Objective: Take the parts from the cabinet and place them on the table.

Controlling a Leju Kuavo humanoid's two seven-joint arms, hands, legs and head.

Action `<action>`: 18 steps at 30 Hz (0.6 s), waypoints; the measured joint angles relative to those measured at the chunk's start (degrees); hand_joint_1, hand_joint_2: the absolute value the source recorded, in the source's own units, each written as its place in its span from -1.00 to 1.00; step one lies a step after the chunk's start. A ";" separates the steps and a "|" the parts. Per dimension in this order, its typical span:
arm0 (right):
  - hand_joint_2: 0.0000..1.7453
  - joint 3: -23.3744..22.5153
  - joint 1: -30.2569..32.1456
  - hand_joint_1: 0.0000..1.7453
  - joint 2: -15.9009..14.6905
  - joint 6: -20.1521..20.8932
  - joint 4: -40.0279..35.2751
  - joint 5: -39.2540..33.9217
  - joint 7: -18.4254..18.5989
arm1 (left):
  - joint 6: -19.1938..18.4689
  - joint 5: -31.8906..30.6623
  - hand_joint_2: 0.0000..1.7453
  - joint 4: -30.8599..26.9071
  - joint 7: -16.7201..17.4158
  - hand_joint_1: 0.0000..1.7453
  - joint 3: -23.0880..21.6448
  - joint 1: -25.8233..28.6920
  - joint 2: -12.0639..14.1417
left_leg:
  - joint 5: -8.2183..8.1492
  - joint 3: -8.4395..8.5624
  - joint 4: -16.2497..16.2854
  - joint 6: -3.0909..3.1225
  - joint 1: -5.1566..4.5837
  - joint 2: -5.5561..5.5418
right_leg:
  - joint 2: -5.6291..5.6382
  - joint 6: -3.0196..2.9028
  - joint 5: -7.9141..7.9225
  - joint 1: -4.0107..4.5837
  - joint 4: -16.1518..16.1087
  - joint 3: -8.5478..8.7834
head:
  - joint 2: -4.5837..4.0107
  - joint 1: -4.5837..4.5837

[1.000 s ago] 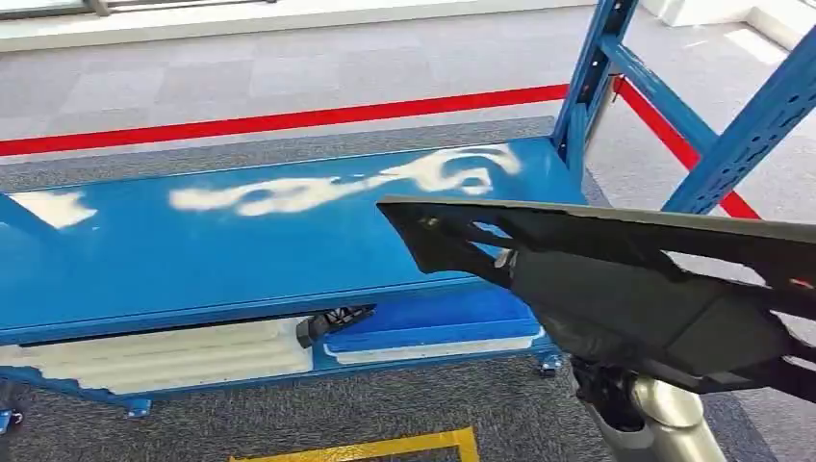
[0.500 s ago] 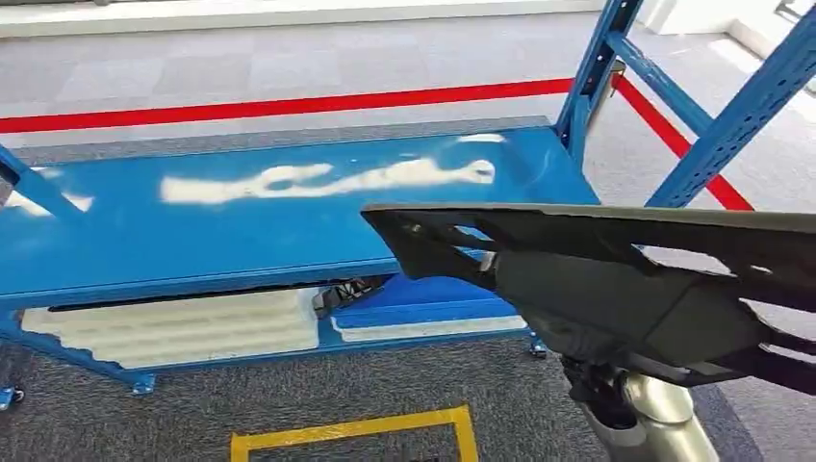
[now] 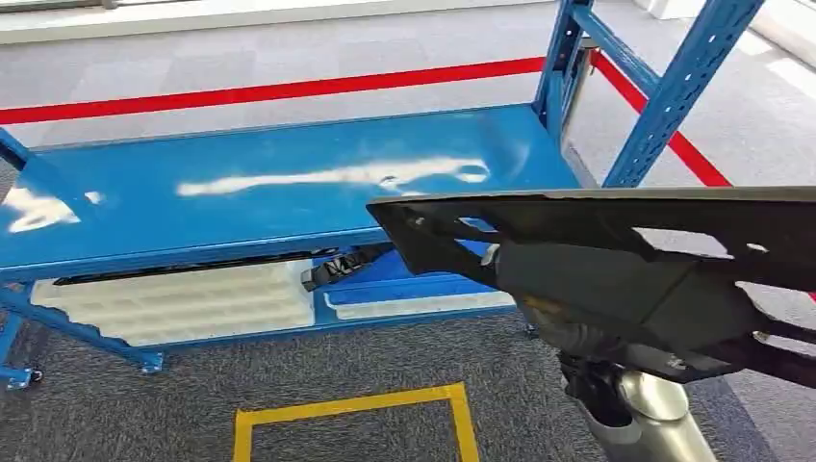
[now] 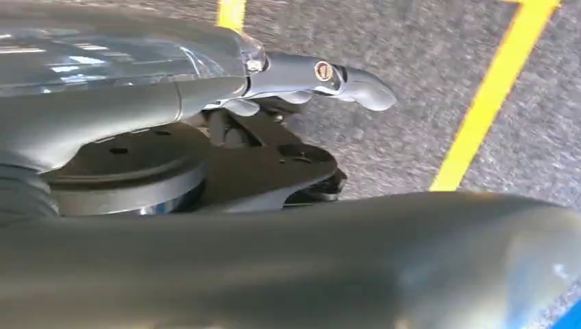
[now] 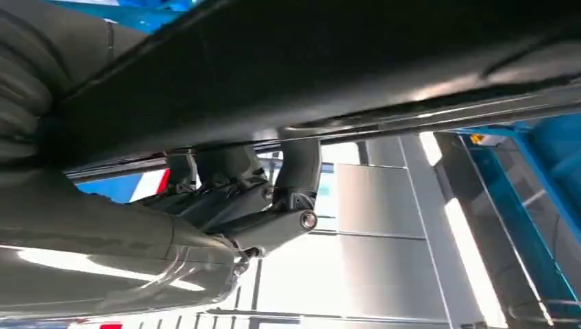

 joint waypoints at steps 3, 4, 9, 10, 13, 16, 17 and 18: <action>1.00 0.02 0.01 1.00 -0.26 -0.02 -0.06 1.25 -0.48 | -0.02 -0.02 1.00 0.00 -0.04 -1.00 0.00 -0.09 0.02 | 5.44 8.86 -11.94 1.33 -0.31 -0.15 | 0.04 0.20 1.60 0.37 0.01 -1.71 | 0.02 0.00; 1.00 0.00 0.02 1.00 -0.29 -0.05 -0.11 1.69 -0.77 | -0.04 -0.15 1.00 0.00 -0.09 -1.00 0.00 -0.17 0.13 | 4.97 12.46 -17.06 2.02 -0.67 -0.42 | -0.03 0.34 1.92 0.36 0.02 -1.95 | 0.02 0.02; 1.00 -0.07 0.00 1.00 -0.75 -0.22 -0.13 3.17 -1.45 | -0.39 -0.26 1.00 0.00 -0.24 -1.00 -0.02 -0.23 0.13 | 5.76 13.60 -22.25 3.33 -0.60 -0.27 | 0.12 2.21 3.72 0.14 -0.45 -3.07 | 0.02 0.02; 1.00 -0.07 0.00 1.00 -0.96 -0.20 -0.15 3.20 -1.62 | -0.37 -0.24 1.00 0.00 -0.28 -1.00 -0.02 -0.30 0.18 | 6.41 12.77 -22.09 3.40 -0.73 0.10 | 0.44 2.27 1.46 0.35 0.53 -3.60 | 0.00 0.09; 1.00 -0.07 0.07 1.00 -1.60 -0.13 -0.13 3.83 -2.23 | -0.44 -0.26 1.00 0.00 -0.52 -1.00 -0.09 -0.26 0.18 | 7.59 10.35 -21.66 3.91 -0.90 0.22 | 0.66 2.40 -6.95 0.34 12.64 -6.91 | 0.00 0.20; 1.00 -0.07 0.12 1.00 -2.27 -0.02 -0.04 5.03 -2.71 | -0.39 -0.26 1.00 0.00 -0.48 -1.00 -0.09 -0.24 0.18 | 8.36 8.53 -20.75 3.75 -0.90 0.37 | 0.66 2.74 -4.66 0.29 15.46 -5.20 | 0.00 0.20; 1.00 -0.07 0.08 1.00 -2.36 -0.02 -0.04 5.29 -3.00 | -0.39 -0.26 1.00 0.00 -0.46 -1.00 -0.09 -0.23 0.17 | 8.44 8.09 -20.35 3.62 -0.87 0.03 | 0.75 2.73 -2.94 0.30 11.22 -2.29 | 0.00 0.20; 1.00 -0.05 0.06 1.00 -2.40 -0.02 -0.04 5.45 -3.15 | -0.39 -0.28 1.00 0.00 -0.37 -1.00 -0.09 -0.26 0.17 | 8.47 7.73 -19.85 3.54 -0.84 -0.35 | 1.39 2.58 -1.65 0.27 5.16 1.60 | 0.00 0.20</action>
